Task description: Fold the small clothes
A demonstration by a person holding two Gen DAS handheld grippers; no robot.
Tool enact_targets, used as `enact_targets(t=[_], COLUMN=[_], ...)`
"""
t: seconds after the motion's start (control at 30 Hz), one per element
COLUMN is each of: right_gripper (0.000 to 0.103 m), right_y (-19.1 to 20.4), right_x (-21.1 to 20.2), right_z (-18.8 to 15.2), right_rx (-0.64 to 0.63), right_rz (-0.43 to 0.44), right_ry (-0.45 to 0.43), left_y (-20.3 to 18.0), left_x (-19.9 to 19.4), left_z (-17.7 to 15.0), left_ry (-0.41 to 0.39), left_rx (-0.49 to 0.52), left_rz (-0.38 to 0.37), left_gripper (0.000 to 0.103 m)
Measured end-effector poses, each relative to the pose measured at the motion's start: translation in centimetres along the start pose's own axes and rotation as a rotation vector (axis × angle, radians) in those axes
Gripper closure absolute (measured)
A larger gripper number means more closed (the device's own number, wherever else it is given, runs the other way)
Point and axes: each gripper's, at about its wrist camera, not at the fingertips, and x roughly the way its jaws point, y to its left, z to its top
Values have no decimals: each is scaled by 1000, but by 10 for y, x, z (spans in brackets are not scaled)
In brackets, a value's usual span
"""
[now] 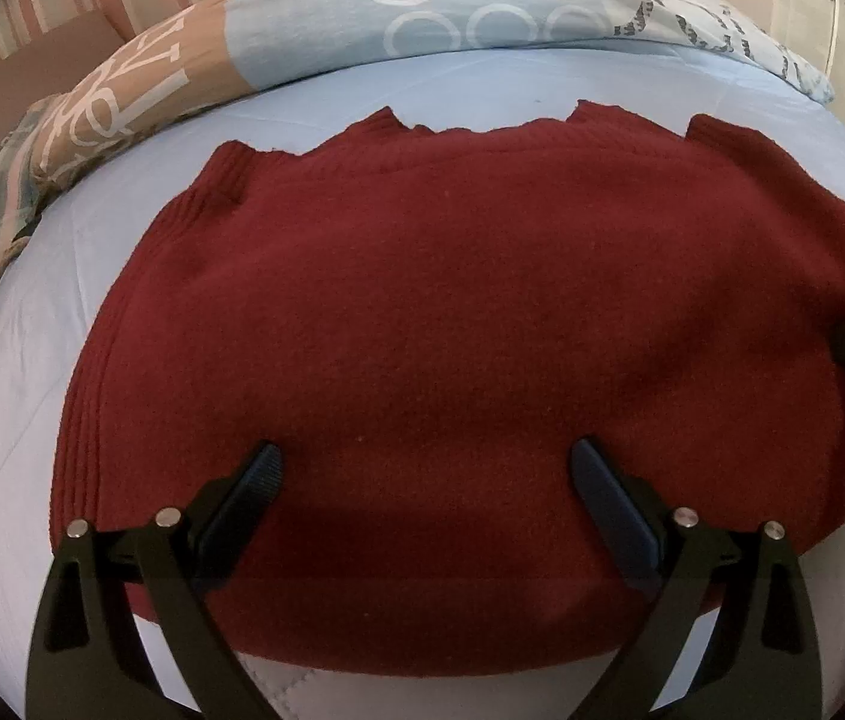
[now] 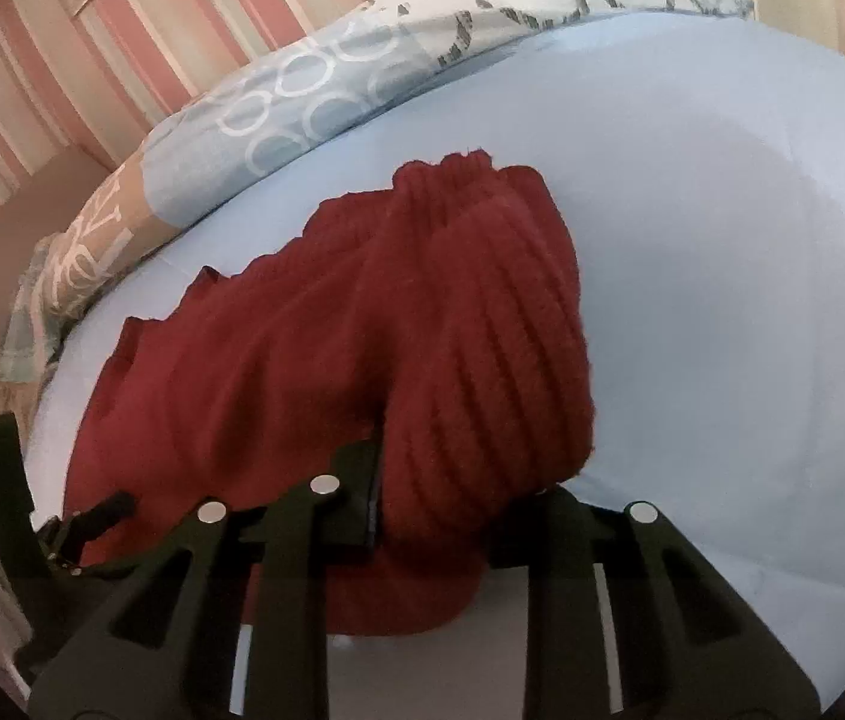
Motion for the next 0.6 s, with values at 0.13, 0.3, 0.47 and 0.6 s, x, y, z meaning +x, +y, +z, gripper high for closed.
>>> enact_targets(t=[0.13,0.3,0.47,0.6], right_gripper=[81,81,81,82], right_y=[9,47,97,140], right_x=[-4,-19,-34,-38], right_z=[2,6,12,13], right_rx=[-44,-184,-289,-339], right_rz=[-41,-119,-86,-2], right_ry=[-29,-120,-204,-221], left_y=[5,41,103,144], left_x=[-5,-34,-52,-60], left_z=[0,4,16,17], left_ry=[-19,-89,-105,-123], left_rx=[-11,-16,-24,-34], left_rz=[-30,-32,-10,66], left_gripper=[7,7,7,7])
